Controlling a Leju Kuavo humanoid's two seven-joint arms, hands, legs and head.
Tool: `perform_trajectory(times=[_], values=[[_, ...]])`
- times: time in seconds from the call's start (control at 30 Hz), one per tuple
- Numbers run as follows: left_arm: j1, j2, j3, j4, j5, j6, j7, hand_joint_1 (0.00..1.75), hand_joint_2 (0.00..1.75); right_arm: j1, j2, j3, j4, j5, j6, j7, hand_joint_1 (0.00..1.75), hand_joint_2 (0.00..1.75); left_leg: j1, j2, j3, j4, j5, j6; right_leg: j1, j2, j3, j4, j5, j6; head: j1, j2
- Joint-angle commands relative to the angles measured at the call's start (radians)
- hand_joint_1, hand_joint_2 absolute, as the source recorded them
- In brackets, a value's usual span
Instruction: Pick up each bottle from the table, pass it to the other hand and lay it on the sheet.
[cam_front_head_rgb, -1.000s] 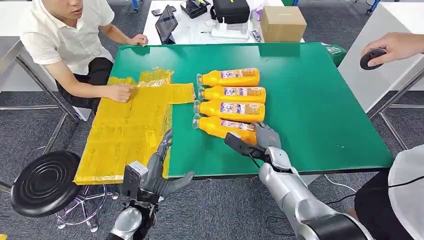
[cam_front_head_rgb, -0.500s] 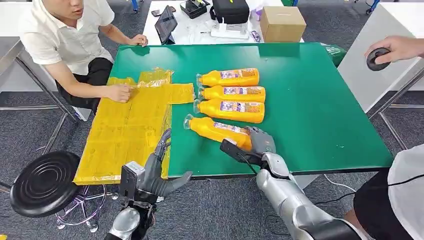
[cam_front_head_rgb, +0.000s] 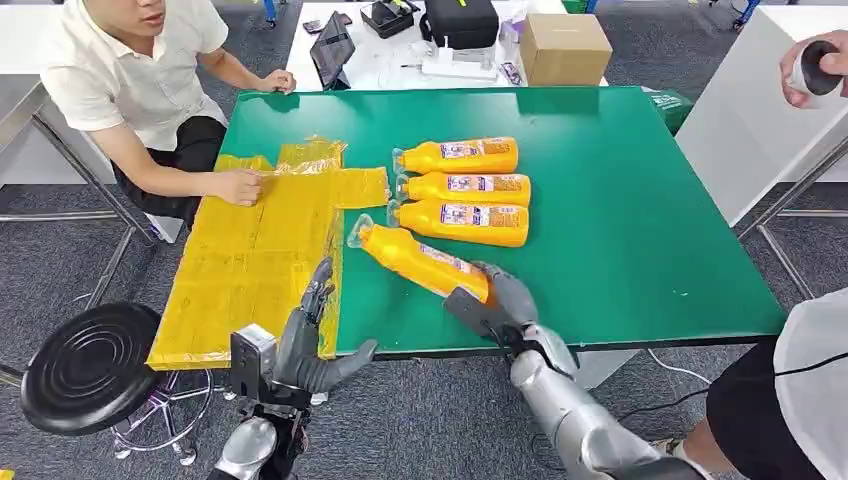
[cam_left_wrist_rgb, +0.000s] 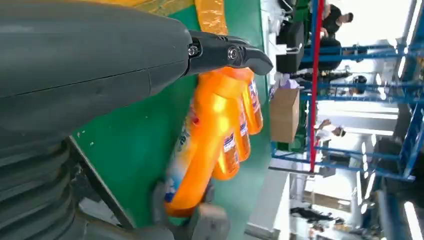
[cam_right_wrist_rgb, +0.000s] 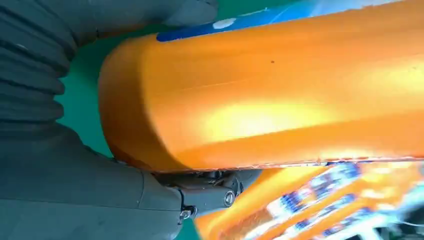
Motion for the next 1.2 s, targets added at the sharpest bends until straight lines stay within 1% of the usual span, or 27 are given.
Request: perform_trajectory(times=[0.03, 0.17, 0.27, 0.4, 0.53, 0.63, 0.73, 0.87, 1.0, 1.17, 1.2], values=[[0.034, -0.006, 0.094, 0.026, 0.234, -0.018, 0.047, 0.00, 1.75, 0.110, 0.054, -0.063, -0.167, -0.227, 0.027, -0.135, 1.75, 1.75, 0.000, 0.001, -0.002, -0.001, 0.000, -0.001, 0.001, 0.000, -0.003, -0.001, 0.000, -0.002, 0.000, 0.000], [0.037, -0.008, 0.103, 0.065, 0.341, -0.012, 0.100, 0.00, 1.75, 0.157, 0.042, 0.019, -0.259, -0.311, 0.003, -0.140, 1.75, 1.75, 0.000, -0.001, -0.007, -0.001, 0.001, -0.001, 0.000, -0.001, -0.006, -0.001, 0.000, -0.001, 0.000, 0.000], [0.015, -0.005, 0.104, 0.113, 0.392, -0.022, 0.106, 0.00, 1.75, 0.161, 0.039, 0.063, -0.271, -0.330, -0.007, -0.150, 1.75, 1.75, 0.000, -0.001, -0.010, -0.001, 0.000, -0.001, 0.000, -0.002, -0.009, 0.000, -0.001, -0.001, 0.000, 0.000], [0.007, -0.003, 0.100, 0.115, 0.398, -0.028, 0.102, 0.00, 1.75, 0.161, 0.041, 0.085, -0.270, -0.336, 0.003, -0.154, 1.75, 1.75, 0.000, -0.001, -0.014, -0.001, 0.001, -0.001, 0.000, -0.002, -0.012, 0.000, 0.000, -0.001, 0.000, 0.000], [-0.012, 0.020, 0.039, 0.091, 0.380, -0.095, 0.102, 0.00, 1.75, 0.130, 0.052, 0.194, -0.205, -0.297, 0.034, -0.121, 1.75, 1.75, 0.000, -0.001, -0.014, -0.001, 0.000, -0.001, 0.000, -0.002, -0.013, 0.000, 0.000, -0.002, 0.000, 0.000], [-0.035, 0.018, 0.015, 0.103, 0.369, -0.114, 0.111, 0.00, 1.75, 0.097, 0.092, 0.267, -0.138, -0.263, 0.045, -0.121, 1.75, 1.75, 0.000, 0.000, -0.014, -0.001, 0.000, -0.001, 0.000, -0.001, -0.014, 0.001, 0.000, -0.002, 0.000, 0.000], [-0.038, 0.016, 0.015, 0.106, 0.369, -0.113, 0.111, 0.00, 1.75, 0.096, 0.104, 0.272, -0.137, -0.261, 0.036, -0.114, 1.75, 1.75, 0.000, 0.001, -0.015, -0.001, 0.000, -0.001, 0.000, 0.000, -0.014, 0.000, 0.000, -0.002, 0.000, 0.000], [-0.038, 0.019, 0.015, 0.111, 0.368, -0.114, 0.110, 0.00, 1.75, 0.094, 0.097, 0.273, -0.135, -0.263, 0.040, -0.114, 1.75, 1.75, 0.000, -0.001, -0.015, -0.001, 0.001, -0.001, 0.000, -0.002, -0.013, 0.000, 0.000, -0.001, 0.000, 0.000], [-0.064, 0.014, 0.000, 0.140, 0.362, -0.125, 0.118, 0.00, 1.75, 0.083, 0.131, 0.361, -0.128, -0.195, 0.006, -0.118, 1.75, 1.75, 0.000, -0.001, -0.015, 0.000, 0.001, -0.001, 0.000, -0.001, -0.014, 0.001, 0.000, -0.001, 0.000, 0.000], [-0.077, 0.006, 0.007, 0.162, 0.403, -0.155, 0.135, 0.00, 1.75, 0.086, 0.160, 0.412, -0.122, -0.176, -0.006, -0.121, 1.75, 1.75, 0.000, -0.001, -0.015, -0.001, 0.000, -0.001, 0.000, -0.002, -0.014, 0.001, 0.000, -0.002, 0.000, 0.000], [-0.082, 0.003, 0.012, 0.170, 0.438, -0.180, 0.148, 0.00, 1.75, 0.090, 0.165, 0.430, -0.117, -0.174, -0.016, -0.126, 1.75, 1.75, 0.000, -0.002, -0.016, -0.001, 0.001, -0.001, 0.000, -0.003, -0.015, 0.001, -0.001, -0.001, 0.000, 0.000]])
